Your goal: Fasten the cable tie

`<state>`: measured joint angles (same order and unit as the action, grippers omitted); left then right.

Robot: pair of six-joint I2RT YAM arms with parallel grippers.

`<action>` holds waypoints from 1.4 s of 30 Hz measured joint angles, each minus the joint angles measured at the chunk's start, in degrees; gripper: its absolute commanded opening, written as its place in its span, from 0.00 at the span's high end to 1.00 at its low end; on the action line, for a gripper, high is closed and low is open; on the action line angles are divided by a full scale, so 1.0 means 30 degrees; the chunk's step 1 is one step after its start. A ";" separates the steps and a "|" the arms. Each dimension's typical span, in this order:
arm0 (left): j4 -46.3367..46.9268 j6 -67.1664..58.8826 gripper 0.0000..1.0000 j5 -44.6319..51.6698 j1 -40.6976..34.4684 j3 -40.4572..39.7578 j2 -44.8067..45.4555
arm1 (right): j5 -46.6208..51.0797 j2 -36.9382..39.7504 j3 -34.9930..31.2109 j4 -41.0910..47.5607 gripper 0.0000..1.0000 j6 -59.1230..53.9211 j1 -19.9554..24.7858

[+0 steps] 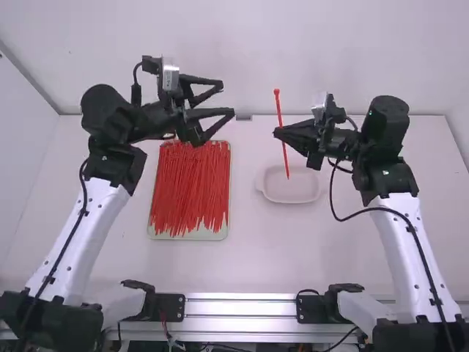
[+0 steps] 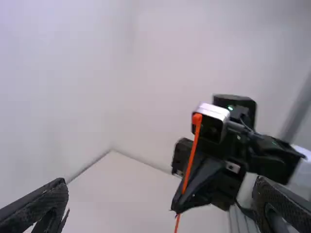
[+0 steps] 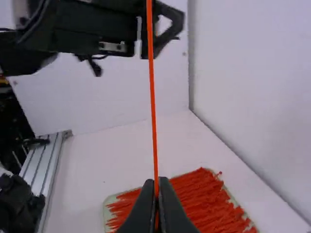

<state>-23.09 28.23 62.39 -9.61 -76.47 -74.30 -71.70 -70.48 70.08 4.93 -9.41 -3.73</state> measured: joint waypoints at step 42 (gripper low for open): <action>-0.9311 0.7053 0.46 0.3235 -0.1902 -0.3410 -0.4983 | -0.0036 -0.2419 0.0189 -0.9581 1.00 0.6521 -0.3075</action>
<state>-51.03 49.39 72.10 -15.31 -86.70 -89.25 -71.81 -77.73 70.65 -23.81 10.15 -12.95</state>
